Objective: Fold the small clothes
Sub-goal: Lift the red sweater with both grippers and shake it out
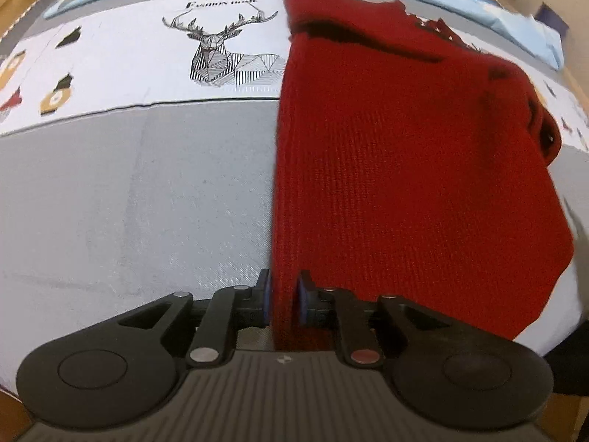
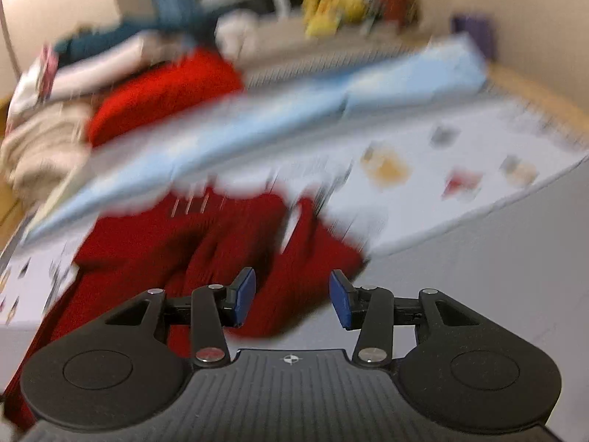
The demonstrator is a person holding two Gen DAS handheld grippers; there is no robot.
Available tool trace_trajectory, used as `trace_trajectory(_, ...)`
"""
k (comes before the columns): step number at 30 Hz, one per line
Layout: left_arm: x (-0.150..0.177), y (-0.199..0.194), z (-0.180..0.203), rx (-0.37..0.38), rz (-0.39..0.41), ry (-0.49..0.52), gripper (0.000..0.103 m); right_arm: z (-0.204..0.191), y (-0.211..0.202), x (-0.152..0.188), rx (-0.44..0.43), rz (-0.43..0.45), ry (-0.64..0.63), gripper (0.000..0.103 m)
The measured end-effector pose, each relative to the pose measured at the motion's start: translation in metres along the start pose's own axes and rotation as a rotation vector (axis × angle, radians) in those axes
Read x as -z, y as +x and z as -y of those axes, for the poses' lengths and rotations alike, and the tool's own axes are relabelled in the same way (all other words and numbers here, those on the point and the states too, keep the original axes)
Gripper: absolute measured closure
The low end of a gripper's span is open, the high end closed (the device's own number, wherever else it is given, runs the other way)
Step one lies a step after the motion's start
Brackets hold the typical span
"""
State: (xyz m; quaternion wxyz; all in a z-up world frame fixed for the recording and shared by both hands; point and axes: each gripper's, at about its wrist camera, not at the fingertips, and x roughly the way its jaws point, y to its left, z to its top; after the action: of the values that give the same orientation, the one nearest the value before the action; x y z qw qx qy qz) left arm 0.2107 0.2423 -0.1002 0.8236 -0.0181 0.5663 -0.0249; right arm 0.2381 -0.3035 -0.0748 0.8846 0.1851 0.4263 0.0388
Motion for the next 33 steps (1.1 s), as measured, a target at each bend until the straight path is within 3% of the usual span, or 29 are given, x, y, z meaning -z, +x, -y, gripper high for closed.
trace_trajectory(1,-0.002,0.003,-0.003,0.001,-0.001,0.0,0.075,-0.005,0.015,0.006,-0.019,-0.076,0.01,0.056)
trace_trajectory(4,-0.004,0.01,-0.013,0.018,-0.011,-0.039,0.074,-0.024,0.052,0.024,-0.02,-0.232,-0.008,0.056)
trace_trajectory(7,0.005,0.017,-0.003,0.014,-0.037,-0.027,0.074,-0.04,0.075,0.042,0.016,-0.315,-0.044,0.056)
trace_trajectory(9,0.008,0.024,-0.002,0.004,-0.052,-0.027,0.073,-0.054,0.083,0.053,-0.01,-0.35,-0.064,0.056)
trace_trajectory(12,0.006,0.031,0.004,0.01,-0.065,-0.013,0.073,-0.076,0.084,0.064,-0.007,-0.333,-0.172,0.057)
trace_trajectory(14,0.004,0.031,0.012,0.007,-0.057,0.01,0.078,-0.081,0.083,0.067,-0.013,-0.321,-0.216,0.064)
trace_trajectory(15,0.003,0.03,0.016,0.002,-0.05,0.017,0.09,-0.081,0.081,0.067,-0.017,-0.314,-0.223,0.077)
trace_trajectory(16,0.002,0.029,0.019,-0.006,-0.04,0.022,0.091,-0.076,0.076,0.065,-0.019,-0.301,-0.223,0.088)
trace_trajectory(17,0.001,0.026,0.024,-0.003,-0.027,0.028,0.092,-0.072,0.07,0.06,-0.011,-0.276,-0.208,0.089)
trace_trajectory(19,-0.001,0.015,0.036,0.054,0.012,0.044,0.093,-0.052,0.047,0.046,0.028,-0.174,-0.136,0.094)
trace_trajectory(20,-0.002,0.006,0.045,0.084,0.044,0.055,0.093,-0.041,0.03,0.036,0.047,-0.109,-0.092,0.101)
trace_trajectory(23,0.001,-0.024,0.072,0.153,0.14,0.096,0.093,-0.008,-0.034,0.01,0.205,0.135,-0.11,0.103)
trace_trajectory(24,0.004,-0.03,0.079,0.165,0.154,0.102,0.093,0.008,-0.054,0.004,0.201,0.181,-0.081,0.103)
trace_trajectory(26,0.01,-0.031,0.088,0.143,0.14,0.115,0.093,0.045,-0.072,0.001,0.12,0.127,-0.01,0.103)
trace_trajectory(28,0.012,-0.022,0.084,0.069,0.102,0.124,0.093,0.063,-0.072,0.012,0.109,0.055,0.021,0.103)
trace_trajectory(31,0.017,-0.014,0.059,-0.113,0.05,0.103,0.093,0.053,-0.07,0.021,0.052,0.022,-0.035,0.1)
trace_trajectory(33,0.021,-0.009,0.042,-0.13,0.012,0.056,0.093,0.045,-0.061,0.023,0.012,0.002,-0.026,0.099)
